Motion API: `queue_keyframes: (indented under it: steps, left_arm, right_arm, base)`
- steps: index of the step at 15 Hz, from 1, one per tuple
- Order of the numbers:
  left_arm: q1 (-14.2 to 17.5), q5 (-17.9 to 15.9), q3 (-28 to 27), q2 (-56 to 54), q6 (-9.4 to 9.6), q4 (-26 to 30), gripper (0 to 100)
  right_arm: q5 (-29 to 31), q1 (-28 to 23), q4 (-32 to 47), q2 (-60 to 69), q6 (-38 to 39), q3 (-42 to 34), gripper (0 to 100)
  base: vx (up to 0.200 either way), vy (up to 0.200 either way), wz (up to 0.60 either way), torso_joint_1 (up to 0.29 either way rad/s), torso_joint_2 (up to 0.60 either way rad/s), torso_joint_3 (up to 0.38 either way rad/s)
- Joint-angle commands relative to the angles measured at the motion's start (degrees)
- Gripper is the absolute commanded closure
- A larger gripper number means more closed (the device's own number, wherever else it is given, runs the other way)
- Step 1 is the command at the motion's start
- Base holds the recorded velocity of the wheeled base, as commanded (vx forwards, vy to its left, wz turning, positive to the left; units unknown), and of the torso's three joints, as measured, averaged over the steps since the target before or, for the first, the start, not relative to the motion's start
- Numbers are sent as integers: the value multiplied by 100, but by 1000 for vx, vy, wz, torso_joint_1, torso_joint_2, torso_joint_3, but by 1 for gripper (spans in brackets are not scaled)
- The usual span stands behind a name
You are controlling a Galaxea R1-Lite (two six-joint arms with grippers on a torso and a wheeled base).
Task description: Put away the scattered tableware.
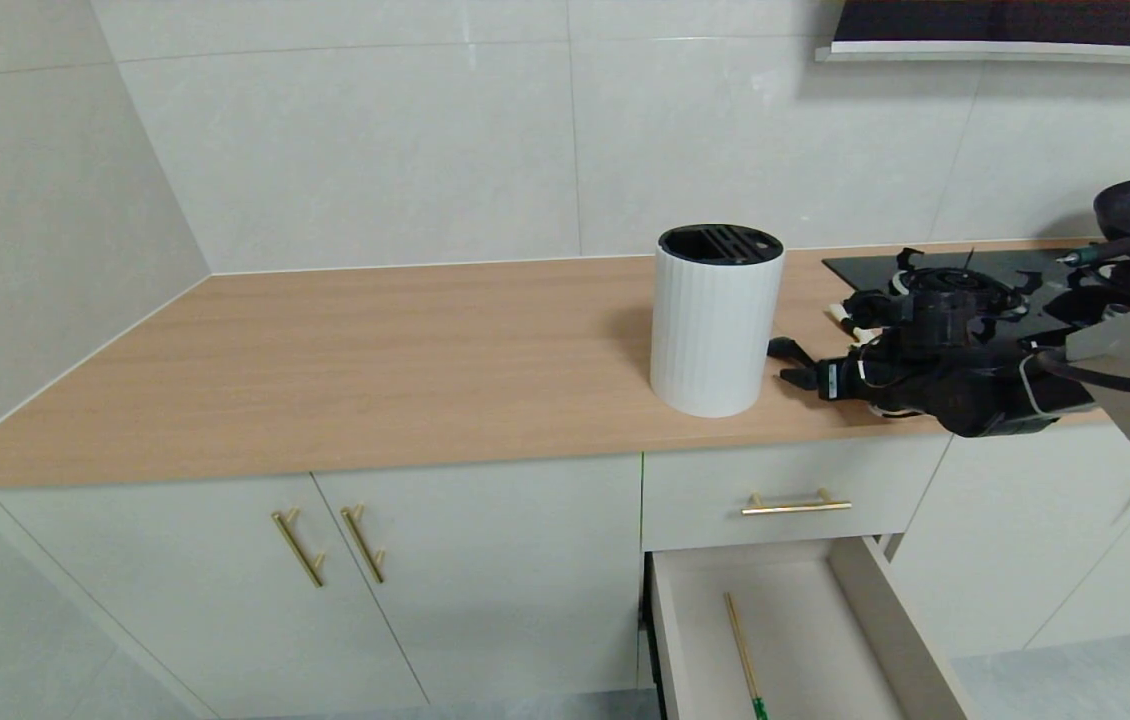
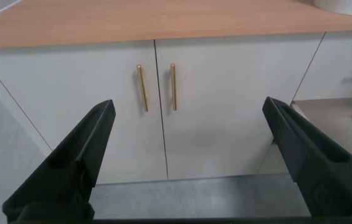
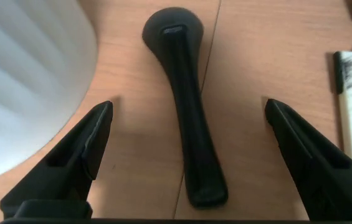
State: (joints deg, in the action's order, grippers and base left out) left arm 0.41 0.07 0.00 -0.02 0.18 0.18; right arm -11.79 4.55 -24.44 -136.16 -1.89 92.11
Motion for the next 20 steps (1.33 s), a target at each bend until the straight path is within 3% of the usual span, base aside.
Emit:
queue_keyframes:
  steps: [1, 3, 4, 13, 16, 20]
  left_arm:
    - [2, 1, 0, 2, -1, -9, 0]
    - [2, 1, 0, 2, -1, -1, 0]
    - [2, 1, 0, 2, -1, -1, 0]
    - [2, 1, 0, 2, -1, -1, 0]
    - [2, 1, 0, 2, -1, -1, 0]
    - [2, 1, 0, 2, -1, -1, 0]
  right_arm:
    - [10, 2, 10, -95, -4, 35, 0]
    - [19, 11, 10, -122, -13, 61, 0]
    - [19, 11, 10, -122, -13, 61, 100]
    - [238, 73, 1, -174, -189, 70, 100]
    - [625, 99, 1, 19, 92, 79, 100]
    - [1574, 222, 1, 625, 505, -202, 100]
  base:
    - [0, 0, 0, 0, 0, 0]
    - [0, 0, 0, 0, 0, 0]
    - [0, 0, 0, 0, 0, 0]
    - [0, 0, 0, 0, 0, 0]
    - [0, 0, 0, 0, 0, 0]
    - [0, 0, 0, 0, 0, 0]
